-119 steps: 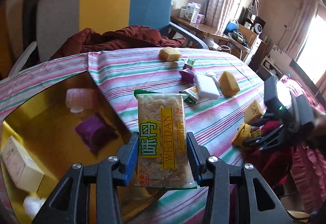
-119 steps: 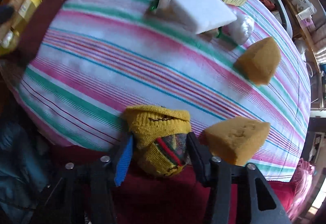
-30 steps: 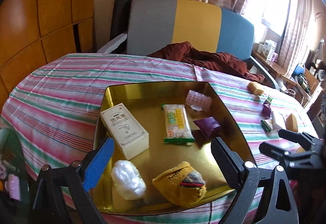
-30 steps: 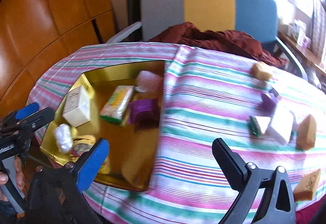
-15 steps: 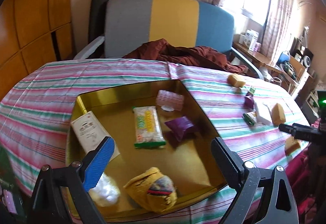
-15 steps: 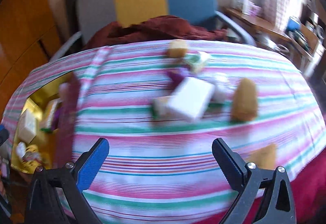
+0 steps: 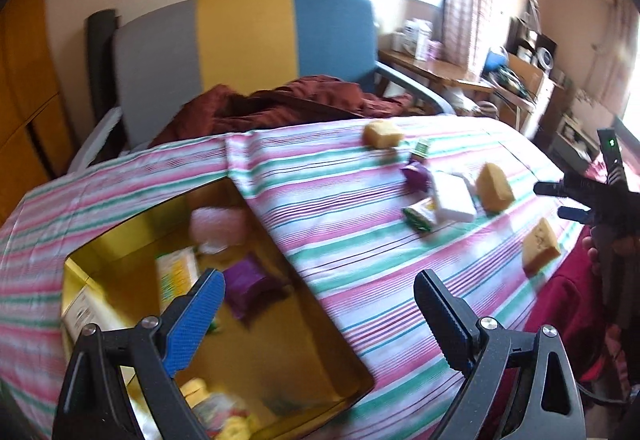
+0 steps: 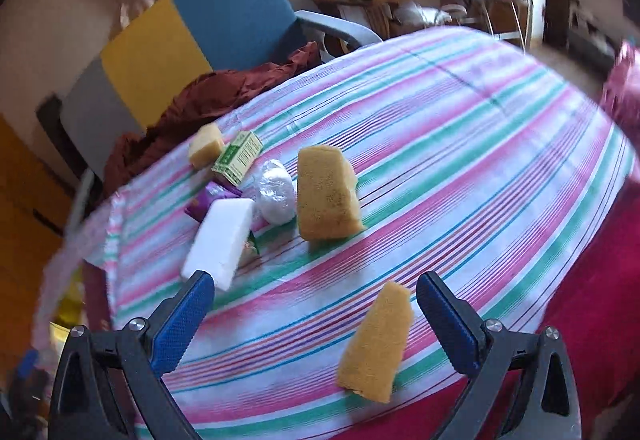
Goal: Organize objects
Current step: 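Move both grippers away from the tray toward the loose items on the cloth, then grasp the white rectangular block with the left gripper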
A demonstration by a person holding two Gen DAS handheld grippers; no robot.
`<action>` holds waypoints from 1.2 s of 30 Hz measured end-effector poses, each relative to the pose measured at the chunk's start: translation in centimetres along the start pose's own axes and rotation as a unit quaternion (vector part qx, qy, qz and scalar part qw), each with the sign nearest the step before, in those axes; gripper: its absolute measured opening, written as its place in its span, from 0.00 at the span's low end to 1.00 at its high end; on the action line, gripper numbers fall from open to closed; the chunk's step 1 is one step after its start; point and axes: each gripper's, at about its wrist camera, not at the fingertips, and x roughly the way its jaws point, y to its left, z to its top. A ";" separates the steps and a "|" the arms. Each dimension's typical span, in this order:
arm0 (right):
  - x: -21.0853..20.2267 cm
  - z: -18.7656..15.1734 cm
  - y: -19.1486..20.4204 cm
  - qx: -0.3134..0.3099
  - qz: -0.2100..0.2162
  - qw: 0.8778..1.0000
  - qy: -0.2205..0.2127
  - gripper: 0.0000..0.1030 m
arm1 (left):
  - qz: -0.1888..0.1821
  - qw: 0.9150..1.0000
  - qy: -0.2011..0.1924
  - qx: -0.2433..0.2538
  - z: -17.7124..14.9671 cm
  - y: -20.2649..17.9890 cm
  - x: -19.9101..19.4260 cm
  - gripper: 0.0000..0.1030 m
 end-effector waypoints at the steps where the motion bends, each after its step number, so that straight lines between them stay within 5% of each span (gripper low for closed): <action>1: -0.1 0.0 -0.6 0.016 0.015 1.000 -0.003 1.00 | -0.005 1.000 0.002 0.008 0.5 -0.8 0.6 0.93; 14: -0.6 0.0 -1.2 0.046 0.086 0.995 -0.026 1.00 | -0.077 0.994 0.055 0.056 5.3 -8.8 8.9 0.95; 28: -0.6 0.0 -1.6 0.052 0.122 0.991 -0.023 1.00 | -0.084 0.982 0.088 0.141 8.1 -16.9 17.7 0.95; 36: -0.5 0.1 -1.7 0.054 0.137 0.989 -0.019 1.00 | -0.072 0.980 0.112 0.149 8.7 -18.1 22.0 0.94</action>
